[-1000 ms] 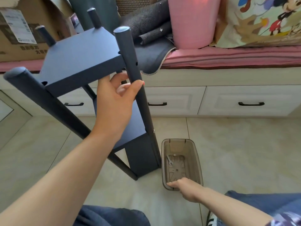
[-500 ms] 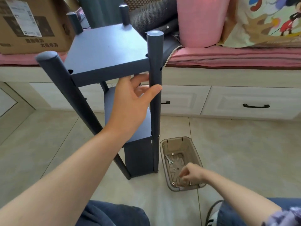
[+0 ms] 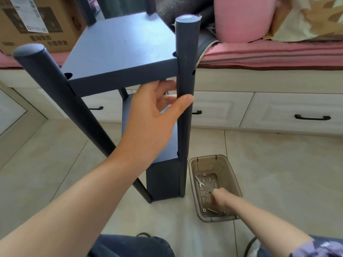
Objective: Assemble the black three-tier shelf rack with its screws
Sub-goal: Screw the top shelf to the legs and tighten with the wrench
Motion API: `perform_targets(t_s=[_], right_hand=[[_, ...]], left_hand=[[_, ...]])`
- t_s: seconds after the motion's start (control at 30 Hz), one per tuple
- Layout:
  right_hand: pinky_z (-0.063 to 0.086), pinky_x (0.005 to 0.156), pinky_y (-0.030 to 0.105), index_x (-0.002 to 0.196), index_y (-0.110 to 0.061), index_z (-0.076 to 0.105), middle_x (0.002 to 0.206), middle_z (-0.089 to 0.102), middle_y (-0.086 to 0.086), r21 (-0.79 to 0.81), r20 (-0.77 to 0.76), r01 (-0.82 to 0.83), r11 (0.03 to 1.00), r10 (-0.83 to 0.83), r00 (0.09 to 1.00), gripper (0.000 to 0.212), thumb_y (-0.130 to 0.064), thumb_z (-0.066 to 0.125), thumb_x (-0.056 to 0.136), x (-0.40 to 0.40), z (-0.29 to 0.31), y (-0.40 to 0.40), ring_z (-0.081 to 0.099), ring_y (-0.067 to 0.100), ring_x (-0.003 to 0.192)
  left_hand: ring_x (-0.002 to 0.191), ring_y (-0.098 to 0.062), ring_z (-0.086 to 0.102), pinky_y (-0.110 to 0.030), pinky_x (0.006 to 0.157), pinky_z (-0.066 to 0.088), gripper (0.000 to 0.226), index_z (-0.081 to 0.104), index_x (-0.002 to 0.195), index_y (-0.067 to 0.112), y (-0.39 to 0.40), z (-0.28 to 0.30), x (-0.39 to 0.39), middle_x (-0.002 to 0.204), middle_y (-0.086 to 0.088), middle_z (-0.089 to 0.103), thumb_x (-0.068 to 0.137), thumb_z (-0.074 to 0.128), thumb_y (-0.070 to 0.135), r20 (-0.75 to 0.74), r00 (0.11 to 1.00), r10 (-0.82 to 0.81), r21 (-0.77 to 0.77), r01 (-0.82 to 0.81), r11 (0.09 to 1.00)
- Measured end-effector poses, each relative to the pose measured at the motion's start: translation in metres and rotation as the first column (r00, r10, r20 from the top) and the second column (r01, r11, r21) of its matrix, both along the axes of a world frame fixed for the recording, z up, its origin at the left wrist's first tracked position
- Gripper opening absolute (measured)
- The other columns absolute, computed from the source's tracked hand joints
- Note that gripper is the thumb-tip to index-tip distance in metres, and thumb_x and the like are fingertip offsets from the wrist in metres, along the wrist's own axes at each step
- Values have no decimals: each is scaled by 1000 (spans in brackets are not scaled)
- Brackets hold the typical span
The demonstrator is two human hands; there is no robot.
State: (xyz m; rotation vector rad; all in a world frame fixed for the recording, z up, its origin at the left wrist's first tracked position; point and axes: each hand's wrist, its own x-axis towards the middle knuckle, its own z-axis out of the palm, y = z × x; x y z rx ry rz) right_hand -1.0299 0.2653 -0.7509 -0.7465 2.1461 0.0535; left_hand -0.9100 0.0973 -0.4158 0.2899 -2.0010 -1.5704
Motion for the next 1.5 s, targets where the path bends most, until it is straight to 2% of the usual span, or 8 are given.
perform_targets(t_s=[0.13,0.4,0.6,1.0,1.13,1.27,1.37,1.5], right_hand=[[44,86,28,109,-12,54,129,56,20,14,-25,-60,998,60,998,16,-8,51,93,4,-13,-14,57,33,119],[46,101,38,134,-4,51,137,53,17,81,-67,-143,986,149,987,39,-11,57,96,23,-34,-22,55,33,124],[46,101,39,135,-3,50,138,53,18,112,-89,-203,973,213,973,41,-4,55,95,25,-42,-22,55,34,126],[49,98,35,136,-7,47,135,58,11,57,-190,-154,986,162,968,42,-22,51,98,12,-26,-19,58,29,123],[50,93,37,133,-8,50,132,60,12,31,-295,-189,981,190,936,37,-20,49,98,7,-2,-25,61,30,119],[50,92,43,134,-5,46,130,61,15,45,-362,-315,948,309,880,37,-10,47,97,-4,46,-38,61,35,117],[45,91,49,126,-4,46,117,65,17,79,-451,-505,860,482,751,34,-17,50,95,-4,104,-40,65,38,105],[40,87,51,105,-8,45,95,66,18,27,-545,-680,733,581,605,14,-15,39,95,8,197,-25,64,36,86]], left_hand=[[110,-22,70,-46,100,55,24,65,113,20,-2,0,-1,116,0,74,94,68,6,0,1000,-20,-32,20,999],[103,-25,73,-48,98,55,24,67,104,26,-7,0,-6,113,-3,75,92,71,5,-10,999,-38,-32,37,999],[98,-21,75,-44,95,58,24,72,108,17,-11,1,-6,109,0,77,88,73,3,5,998,-66,13,66,998],[101,-21,74,-41,99,56,29,73,112,12,-9,2,-8,110,-1,77,84,74,4,52,998,-24,91,19,996],[109,-26,71,-46,104,53,32,71,110,11,-9,6,-8,114,-5,76,81,77,0,75,994,-82,243,61,968],[115,-23,69,-39,99,55,43,70,110,15,-6,14,-4,109,2,76,72,83,29,25,985,-171,384,148,911],[112,-24,70,-35,96,53,67,73,111,16,3,22,-2,109,-1,77,59,76,57,-2,991,-134,532,114,839],[117,-35,65,-37,95,53,69,74,112,14,9,30,-4,108,-8,77,64,63,63,7,999,-51,621,36,783]])
